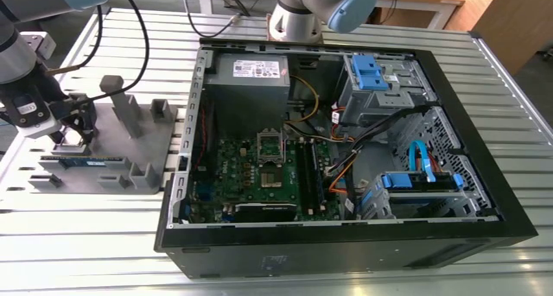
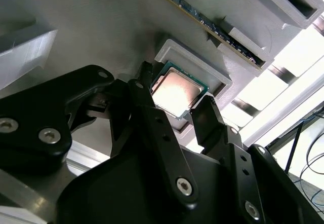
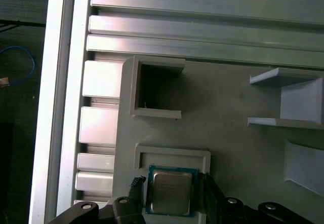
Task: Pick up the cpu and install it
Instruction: 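Pick up the cpu and move it towards the insertion slot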
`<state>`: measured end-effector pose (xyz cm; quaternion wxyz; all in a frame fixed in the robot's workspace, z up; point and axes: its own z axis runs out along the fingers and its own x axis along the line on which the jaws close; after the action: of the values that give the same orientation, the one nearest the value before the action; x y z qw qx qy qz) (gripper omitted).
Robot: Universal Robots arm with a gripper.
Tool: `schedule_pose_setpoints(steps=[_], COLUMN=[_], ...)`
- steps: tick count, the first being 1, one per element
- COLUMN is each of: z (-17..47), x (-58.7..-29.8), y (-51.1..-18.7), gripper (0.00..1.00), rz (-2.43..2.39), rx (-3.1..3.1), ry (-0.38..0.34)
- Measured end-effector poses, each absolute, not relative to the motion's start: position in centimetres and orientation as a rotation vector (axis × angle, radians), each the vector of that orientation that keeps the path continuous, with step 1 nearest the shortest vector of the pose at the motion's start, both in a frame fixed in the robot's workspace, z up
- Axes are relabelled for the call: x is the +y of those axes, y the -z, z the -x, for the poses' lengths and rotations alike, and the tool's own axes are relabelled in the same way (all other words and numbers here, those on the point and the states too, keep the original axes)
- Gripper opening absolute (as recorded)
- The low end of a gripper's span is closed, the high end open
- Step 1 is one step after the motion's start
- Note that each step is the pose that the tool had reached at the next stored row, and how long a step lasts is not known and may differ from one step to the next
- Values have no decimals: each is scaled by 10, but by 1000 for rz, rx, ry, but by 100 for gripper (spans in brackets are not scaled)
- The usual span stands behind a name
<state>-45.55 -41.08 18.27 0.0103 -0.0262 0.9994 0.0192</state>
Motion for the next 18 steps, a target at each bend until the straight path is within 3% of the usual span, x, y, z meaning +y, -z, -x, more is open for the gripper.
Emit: schedule_pose_setpoints(steps=[18], z=[455], x=[-412], y=[-183], gripper=[59], rz=[82], rx=[3119], ry=[-76])
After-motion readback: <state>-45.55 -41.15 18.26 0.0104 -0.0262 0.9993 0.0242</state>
